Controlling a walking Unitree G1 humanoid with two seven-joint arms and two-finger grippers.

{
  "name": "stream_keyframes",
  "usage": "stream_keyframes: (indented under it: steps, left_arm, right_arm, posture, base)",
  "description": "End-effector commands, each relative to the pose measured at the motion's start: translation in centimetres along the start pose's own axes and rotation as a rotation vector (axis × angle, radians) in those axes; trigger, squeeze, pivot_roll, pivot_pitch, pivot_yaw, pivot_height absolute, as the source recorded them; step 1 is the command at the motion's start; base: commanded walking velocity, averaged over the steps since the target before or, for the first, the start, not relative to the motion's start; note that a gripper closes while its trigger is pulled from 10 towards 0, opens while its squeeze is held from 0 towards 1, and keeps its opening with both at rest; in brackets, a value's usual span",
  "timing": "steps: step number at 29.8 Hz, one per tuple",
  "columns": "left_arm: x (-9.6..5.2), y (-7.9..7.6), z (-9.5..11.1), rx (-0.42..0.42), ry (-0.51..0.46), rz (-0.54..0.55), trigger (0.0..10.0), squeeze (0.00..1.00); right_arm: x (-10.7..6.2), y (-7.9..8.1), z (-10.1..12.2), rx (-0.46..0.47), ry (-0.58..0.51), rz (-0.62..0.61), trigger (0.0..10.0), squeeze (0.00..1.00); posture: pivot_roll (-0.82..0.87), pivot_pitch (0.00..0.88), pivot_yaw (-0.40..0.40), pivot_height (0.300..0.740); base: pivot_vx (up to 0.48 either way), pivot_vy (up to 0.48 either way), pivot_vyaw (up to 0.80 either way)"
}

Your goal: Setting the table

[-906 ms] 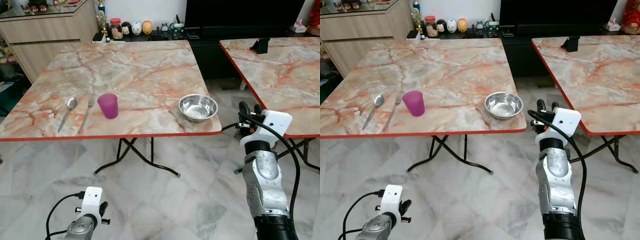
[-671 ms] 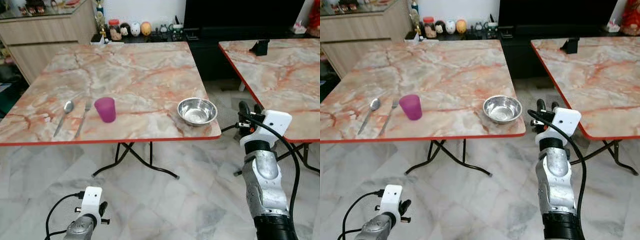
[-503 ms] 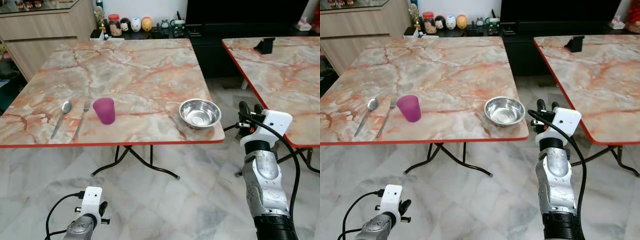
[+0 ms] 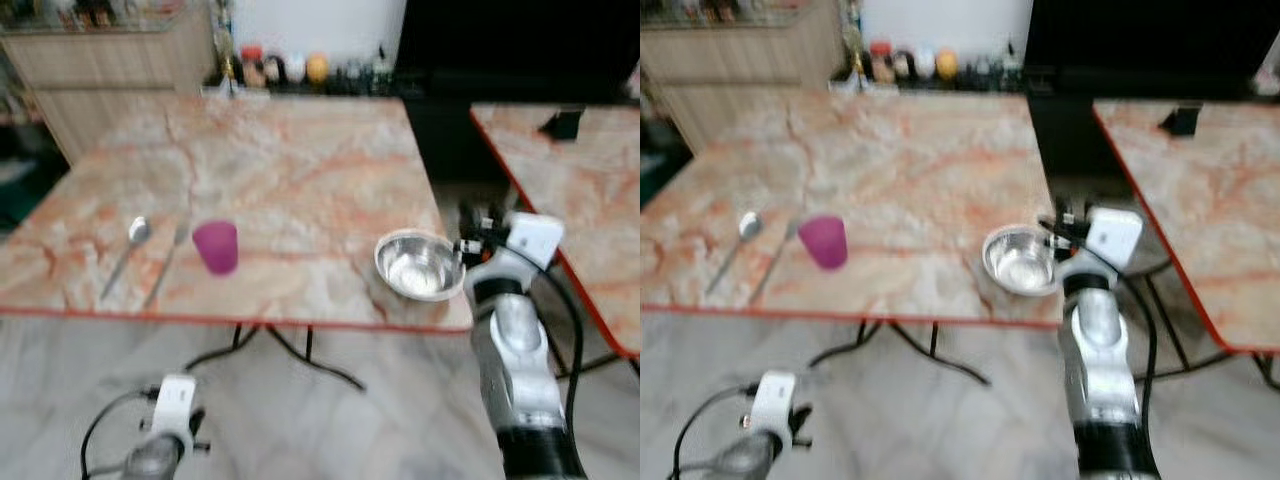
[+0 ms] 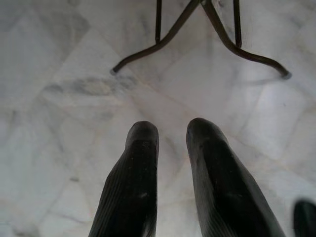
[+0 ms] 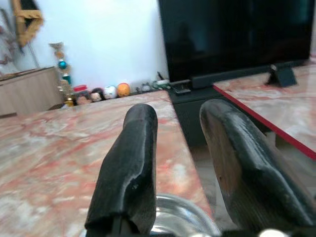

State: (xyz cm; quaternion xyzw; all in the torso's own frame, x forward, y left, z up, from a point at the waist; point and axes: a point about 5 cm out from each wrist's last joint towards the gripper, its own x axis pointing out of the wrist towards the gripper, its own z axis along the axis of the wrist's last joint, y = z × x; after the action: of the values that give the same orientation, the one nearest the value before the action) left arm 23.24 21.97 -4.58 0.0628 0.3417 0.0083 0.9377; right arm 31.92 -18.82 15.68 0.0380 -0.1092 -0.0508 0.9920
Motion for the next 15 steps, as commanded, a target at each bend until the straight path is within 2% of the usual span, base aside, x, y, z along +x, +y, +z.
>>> stream_keyframes:
  steps: [1,8,14,15]
  left_arm:
    - [0.1,-0.8,-0.1,0.003,0.01,-0.021,10.0,0.0]
    - [0.1,-0.8,-0.2,0.011,0.013,-0.014,10.0,0.0]
    - [0.0,-0.9,-0.4,0.013,0.021,-0.016,10.0,0.0]
    - [0.0,-0.9,-0.4,0.013,0.022,-0.016,10.0,0.0]
  right_arm:
    - [-0.1,-1.2,0.1,-0.014,0.007,-0.036,10.0,0.0]
    - [-0.4,-1.1,-0.2,-0.02,0.028,-0.031,10.0,0.0]
    - [-0.6,-1.4,-1.1,-0.021,0.091,-0.027,10.0,0.0]
    - [-0.6,-1.5,-1.3,-0.025,0.114,-0.031,10.0,0.67]
  posture:
    - [0.0,0.0,0.01,0.74]
    - [0.0,0.0,0.013,0.74]
    - [0.0,0.0,0.01,0.74]
    - [0.0,0.0,0.01,0.74]
  base:
    - [0.27,0.0,0.0]
    - [0.037,0.0,0.0]
    - [0.0,0.0,0.0]
    - [0.0,0.0,0.0]
